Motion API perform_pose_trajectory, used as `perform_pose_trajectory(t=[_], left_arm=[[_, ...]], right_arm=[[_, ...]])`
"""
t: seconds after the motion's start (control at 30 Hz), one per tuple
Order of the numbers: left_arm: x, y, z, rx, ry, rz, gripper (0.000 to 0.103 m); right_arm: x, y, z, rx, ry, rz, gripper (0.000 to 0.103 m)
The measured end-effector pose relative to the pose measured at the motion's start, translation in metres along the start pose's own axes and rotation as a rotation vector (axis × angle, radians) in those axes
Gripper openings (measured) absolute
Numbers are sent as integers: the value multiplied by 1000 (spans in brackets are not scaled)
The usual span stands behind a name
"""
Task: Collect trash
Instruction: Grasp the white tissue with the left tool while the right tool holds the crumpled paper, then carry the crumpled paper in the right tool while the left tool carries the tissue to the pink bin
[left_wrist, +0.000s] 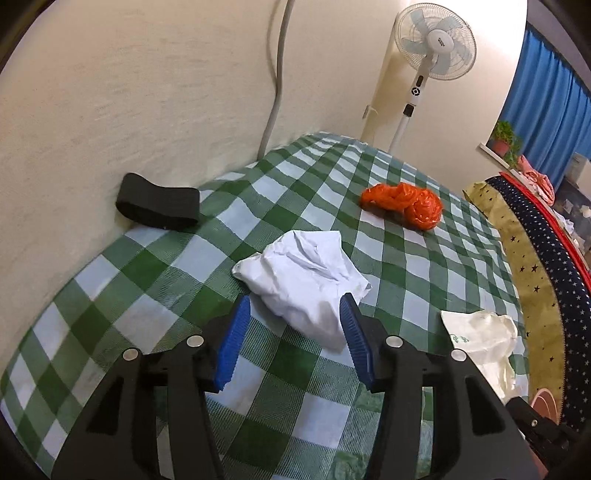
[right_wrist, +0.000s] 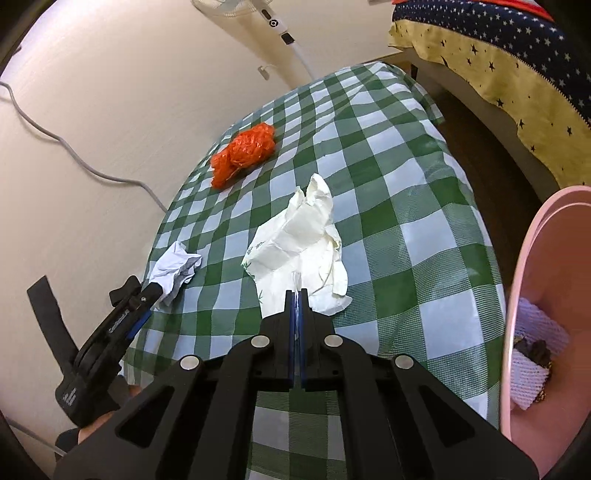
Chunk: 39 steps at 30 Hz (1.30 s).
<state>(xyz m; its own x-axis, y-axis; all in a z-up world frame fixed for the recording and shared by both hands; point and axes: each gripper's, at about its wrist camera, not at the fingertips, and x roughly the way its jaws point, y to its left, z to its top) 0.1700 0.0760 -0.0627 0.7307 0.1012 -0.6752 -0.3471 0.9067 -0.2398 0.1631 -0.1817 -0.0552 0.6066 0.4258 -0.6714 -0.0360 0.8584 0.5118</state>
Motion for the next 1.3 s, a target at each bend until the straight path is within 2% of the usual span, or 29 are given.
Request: perform_pose_trajectory(t=[0.17, 0.23, 0.27, 0.33, 0.43, 0.63, 1.3], left_arm=[[13, -1, -1, -6, 33, -5, 48], [14, -1, -2, -6, 40, -23, 26], [14, -2, -2, -1, 40, -30, 25], [10, -5, -2, 13, 29, -40, 12], [2, -10, -2, 37, 16, -59, 6], [-17, -20, -4, 67, -10, -104, 5], [-90, -45, -30, 255, -81, -207, 4]], right_arm=[[-5, -3, -3, -11, -6, -11, 2], [-7, -3, -4, -18, -12, -14, 2], [-8, -3, -4, -22, -15, -17, 2], [-11, -1, -3, -27, -23, -19, 2], [-20, 3, -2, -45, -45, -21, 2], [-47, 11, 1, -101, -103, -54, 2], [-140, 10, -18, -147, -245, -125, 1]])
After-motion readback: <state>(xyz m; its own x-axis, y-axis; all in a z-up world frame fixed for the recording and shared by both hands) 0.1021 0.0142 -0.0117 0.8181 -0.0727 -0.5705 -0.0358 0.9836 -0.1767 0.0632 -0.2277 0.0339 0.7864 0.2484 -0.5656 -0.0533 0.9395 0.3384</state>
